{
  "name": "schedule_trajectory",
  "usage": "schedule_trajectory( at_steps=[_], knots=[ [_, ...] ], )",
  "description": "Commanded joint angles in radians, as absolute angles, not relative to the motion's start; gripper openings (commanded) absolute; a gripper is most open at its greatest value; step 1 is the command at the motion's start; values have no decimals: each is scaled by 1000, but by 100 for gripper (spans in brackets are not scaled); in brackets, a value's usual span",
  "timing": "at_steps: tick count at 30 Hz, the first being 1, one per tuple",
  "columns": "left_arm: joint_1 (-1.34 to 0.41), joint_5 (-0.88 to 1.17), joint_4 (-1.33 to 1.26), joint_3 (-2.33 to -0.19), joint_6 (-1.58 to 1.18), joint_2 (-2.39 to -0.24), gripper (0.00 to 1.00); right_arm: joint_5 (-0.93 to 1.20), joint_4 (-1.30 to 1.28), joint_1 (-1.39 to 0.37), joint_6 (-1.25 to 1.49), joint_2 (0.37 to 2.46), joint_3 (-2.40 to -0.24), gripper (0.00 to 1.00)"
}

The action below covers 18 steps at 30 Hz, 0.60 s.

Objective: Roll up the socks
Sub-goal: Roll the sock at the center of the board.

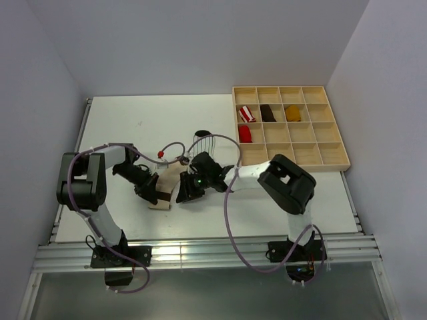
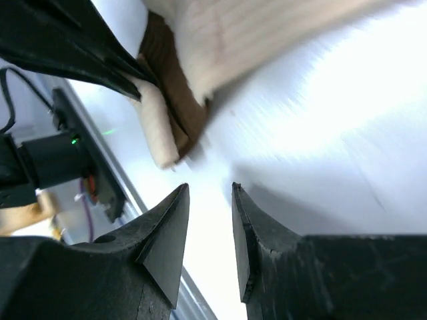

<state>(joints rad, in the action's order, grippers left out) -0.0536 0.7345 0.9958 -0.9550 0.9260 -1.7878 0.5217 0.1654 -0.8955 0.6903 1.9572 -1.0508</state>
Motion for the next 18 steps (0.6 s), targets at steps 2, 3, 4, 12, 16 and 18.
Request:
schedule_trajectory(
  at_steps=[2,3,4,12,16,18],
  knots=[
    [-51,560,839,-948,937,-1861,0,342,284,-882,680,1804,-944,40],
    [-51,552,838,-956,925,-1865,0,330,326,-882,670,1784,-899,40],
    [-51,549,842,-963,923,-1885,0,321,342,-887,660,1764,-881,40],
    [-44,569,975,-1046,948,-1988,0,-58,224,-1066,352,1661,-937,44],
    [-43,575,1025,-1077,957,-2034,0,-97,256,-1169,223,1698,-968,45],
    [-41,571,1023,-1077,957,-2039,0,-123,304,-1201,155,1716,-966,47]
  ],
)
